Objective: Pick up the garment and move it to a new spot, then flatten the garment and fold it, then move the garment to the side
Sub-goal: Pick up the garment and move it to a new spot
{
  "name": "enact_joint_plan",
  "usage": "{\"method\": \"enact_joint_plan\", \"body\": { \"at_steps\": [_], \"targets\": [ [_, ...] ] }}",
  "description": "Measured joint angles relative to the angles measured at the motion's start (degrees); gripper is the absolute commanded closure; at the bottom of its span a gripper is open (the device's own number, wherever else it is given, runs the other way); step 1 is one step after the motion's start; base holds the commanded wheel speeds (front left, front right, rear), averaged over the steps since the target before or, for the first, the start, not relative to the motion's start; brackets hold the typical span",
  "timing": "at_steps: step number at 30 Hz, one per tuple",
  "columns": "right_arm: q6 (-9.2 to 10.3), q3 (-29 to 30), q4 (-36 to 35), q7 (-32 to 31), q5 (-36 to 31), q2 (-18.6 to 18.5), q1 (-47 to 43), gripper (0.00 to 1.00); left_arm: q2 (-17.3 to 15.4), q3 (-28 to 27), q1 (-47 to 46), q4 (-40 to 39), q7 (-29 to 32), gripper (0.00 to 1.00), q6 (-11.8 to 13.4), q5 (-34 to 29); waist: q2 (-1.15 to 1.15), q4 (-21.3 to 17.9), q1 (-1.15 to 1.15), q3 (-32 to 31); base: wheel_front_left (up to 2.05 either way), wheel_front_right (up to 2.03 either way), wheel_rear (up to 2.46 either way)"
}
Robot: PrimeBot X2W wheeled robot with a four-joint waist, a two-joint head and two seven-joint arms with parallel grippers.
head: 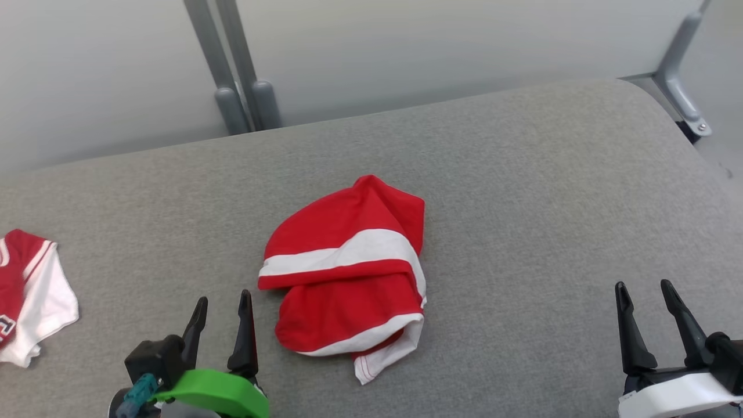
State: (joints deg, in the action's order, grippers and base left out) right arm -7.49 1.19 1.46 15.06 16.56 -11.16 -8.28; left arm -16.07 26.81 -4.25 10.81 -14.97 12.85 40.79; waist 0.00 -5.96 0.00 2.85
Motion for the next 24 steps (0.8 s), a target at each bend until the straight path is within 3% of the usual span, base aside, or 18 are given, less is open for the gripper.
{"method": "enact_joint_plan", "body": {
  "at_steps": [5, 12, 24],
  "targets": [
    [0.00, -0.31, -0.08, 0.00, 0.12, 0.48, -0.94, 0.00, -0.07, -3.05, 5.59, -2.31, -0.07, 0.00, -1.32, -6.11, 0.00, 4.11, 0.00, -1.59, 0.00, 0.00, 0.00],
    [0.00, -0.96, 0.78, 0.00, 0.04, 1.54, -2.09, 0.00, 2.90, -8.05, 11.02, -1.20, -0.07, 0.00, -4.58, -9.90, 0.00, 8.10, 0.00, -3.85, 0.00, 0.00, 0.00],
    [0.00, -2.65, 1.26, -0.01, 0.26, 0.79, -2.50, 0.00, 5.87, -13.59, 12.12, 0.13, -0.08, 0.00, -8.98, -14.54, 0.00, 9.14, 0.00, -5.31, 0.00, 0.00, 0.00]
  ]
}}
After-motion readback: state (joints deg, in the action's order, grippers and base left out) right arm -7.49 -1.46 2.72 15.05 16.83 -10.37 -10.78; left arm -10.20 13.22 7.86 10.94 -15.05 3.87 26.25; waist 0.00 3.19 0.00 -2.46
